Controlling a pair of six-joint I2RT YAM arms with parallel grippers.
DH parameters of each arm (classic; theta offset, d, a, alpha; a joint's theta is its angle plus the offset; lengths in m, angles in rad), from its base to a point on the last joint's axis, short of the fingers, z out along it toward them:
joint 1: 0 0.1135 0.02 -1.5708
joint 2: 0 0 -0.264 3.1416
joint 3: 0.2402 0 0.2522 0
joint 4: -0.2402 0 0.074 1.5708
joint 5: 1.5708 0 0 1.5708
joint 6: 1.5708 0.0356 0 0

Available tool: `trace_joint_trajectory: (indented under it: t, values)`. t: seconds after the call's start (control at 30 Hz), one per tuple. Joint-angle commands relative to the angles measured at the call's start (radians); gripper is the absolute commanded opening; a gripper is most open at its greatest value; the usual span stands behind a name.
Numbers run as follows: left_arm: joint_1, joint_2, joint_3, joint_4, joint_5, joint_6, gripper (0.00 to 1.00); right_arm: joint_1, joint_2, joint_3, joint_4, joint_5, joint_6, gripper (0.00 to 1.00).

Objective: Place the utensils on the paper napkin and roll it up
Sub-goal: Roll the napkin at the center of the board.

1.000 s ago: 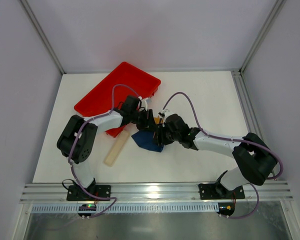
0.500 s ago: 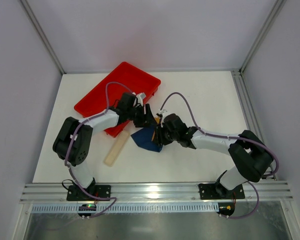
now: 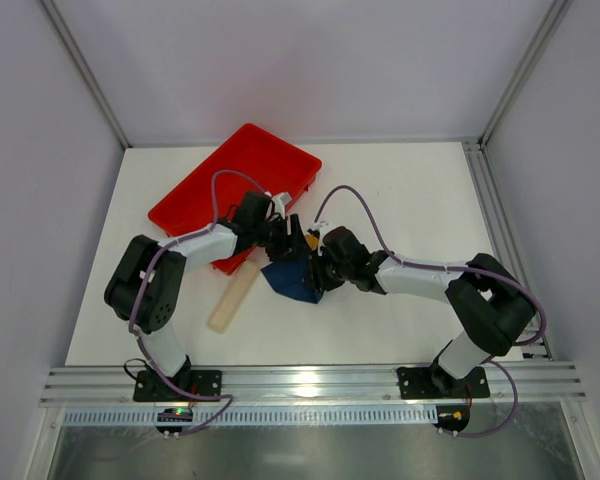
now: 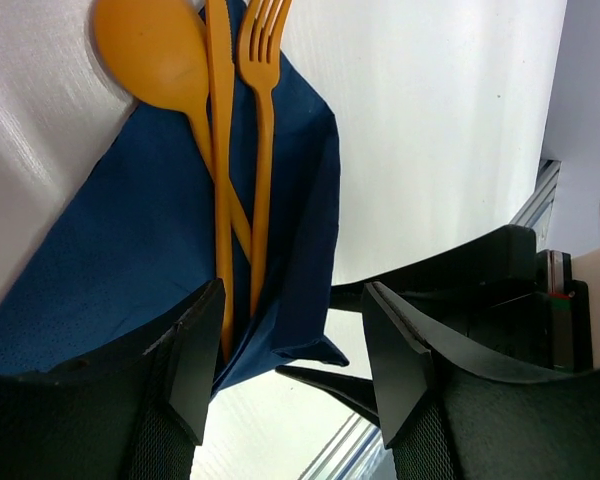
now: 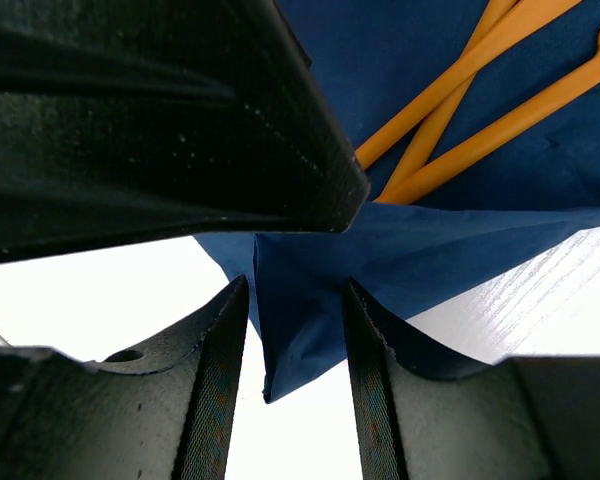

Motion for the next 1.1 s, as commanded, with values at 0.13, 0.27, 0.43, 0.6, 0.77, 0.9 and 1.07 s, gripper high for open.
trace_joint_trajectory:
  t: [0.13, 0.27, 0.43, 0.6, 0.77, 0.9, 1.07]
  values:
    - [-0.001, -0.019, -0.035, 0.056, 0.029, 0.030, 0.59, 0.005, -0.007, 0.026, 0.017, 0.007, -0.012, 0.45]
    - [-0.005, -0.002, -0.026, 0.056, 0.030, 0.030, 0.58, 0.005, -0.016, 0.019, 0.017, 0.007, -0.011, 0.45]
    - [-0.019, 0.023, -0.009, 0.051, 0.038, 0.030, 0.51, 0.005, -0.028, 0.013, 0.017, 0.007, -0.012, 0.45]
    - [-0.027, 0.036, -0.006, 0.033, 0.023, 0.030, 0.42, 0.005, -0.048, 0.000, 0.017, 0.006, -0.012, 0.45]
    - [-0.027, 0.027, -0.017, 0.031, 0.001, 0.021, 0.29, 0.007, -0.073, -0.015, -0.032, 0.032, -0.020, 0.45]
    - [-0.030, 0.033, -0.018, 0.031, -0.002, 0.007, 0.12, 0.013, -0.116, -0.040, -0.064, 0.095, -0.037, 0.45]
    - [-0.047, 0.052, -0.024, 0.045, -0.002, -0.009, 0.04, 0.020, -0.172, -0.070, -0.078, 0.109, -0.034, 0.45]
